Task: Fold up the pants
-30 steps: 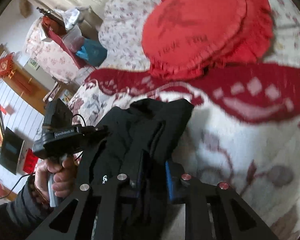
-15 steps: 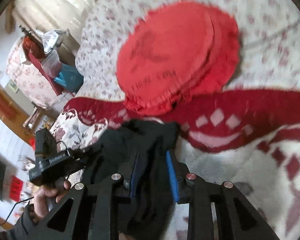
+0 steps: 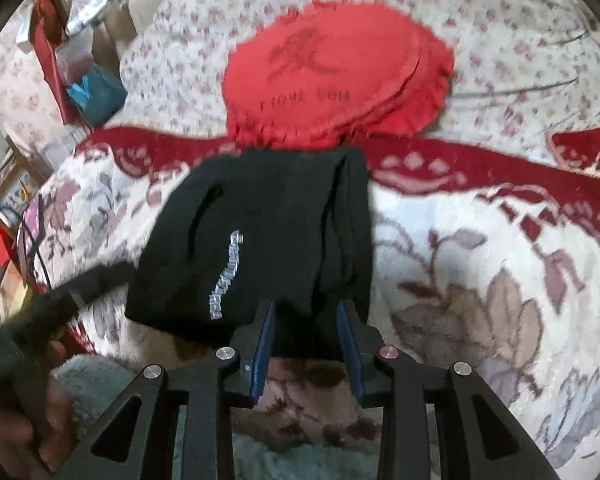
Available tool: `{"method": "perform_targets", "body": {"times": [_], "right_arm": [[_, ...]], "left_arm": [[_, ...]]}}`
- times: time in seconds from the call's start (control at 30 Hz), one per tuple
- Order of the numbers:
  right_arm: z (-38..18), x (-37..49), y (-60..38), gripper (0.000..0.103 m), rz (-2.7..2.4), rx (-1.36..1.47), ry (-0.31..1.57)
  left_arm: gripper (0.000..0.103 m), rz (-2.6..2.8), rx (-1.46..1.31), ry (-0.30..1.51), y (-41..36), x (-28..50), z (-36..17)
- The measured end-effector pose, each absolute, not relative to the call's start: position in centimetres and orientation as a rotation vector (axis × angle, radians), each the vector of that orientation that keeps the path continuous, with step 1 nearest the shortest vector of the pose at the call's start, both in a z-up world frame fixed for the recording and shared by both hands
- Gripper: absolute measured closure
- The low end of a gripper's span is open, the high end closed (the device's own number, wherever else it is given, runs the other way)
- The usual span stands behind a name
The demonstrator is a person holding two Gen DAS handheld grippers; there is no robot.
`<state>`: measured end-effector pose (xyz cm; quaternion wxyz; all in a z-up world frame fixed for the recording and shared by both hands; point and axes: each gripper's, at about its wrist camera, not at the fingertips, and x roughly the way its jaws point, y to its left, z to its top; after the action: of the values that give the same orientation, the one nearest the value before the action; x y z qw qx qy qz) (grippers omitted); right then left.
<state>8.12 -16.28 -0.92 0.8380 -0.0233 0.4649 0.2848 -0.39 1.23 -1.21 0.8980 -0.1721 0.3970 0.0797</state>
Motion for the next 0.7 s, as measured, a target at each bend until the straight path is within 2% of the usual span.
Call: {"method": "perform_targets", "body": {"times": [0.23,0.7], "right_arm": [[-1.5,8.4,-18.0,0.073,0.593,0.026,1.015],[-1.4,8.3,-18.2,0.073,0.621,0.072,1.013]], "left_arm": [[0.015,0.240,-0.292,0.885,0.9,0.1,-2.2],[0.013,0.308,-0.128,0.873,-1.6,0.6,-1.7]]}}
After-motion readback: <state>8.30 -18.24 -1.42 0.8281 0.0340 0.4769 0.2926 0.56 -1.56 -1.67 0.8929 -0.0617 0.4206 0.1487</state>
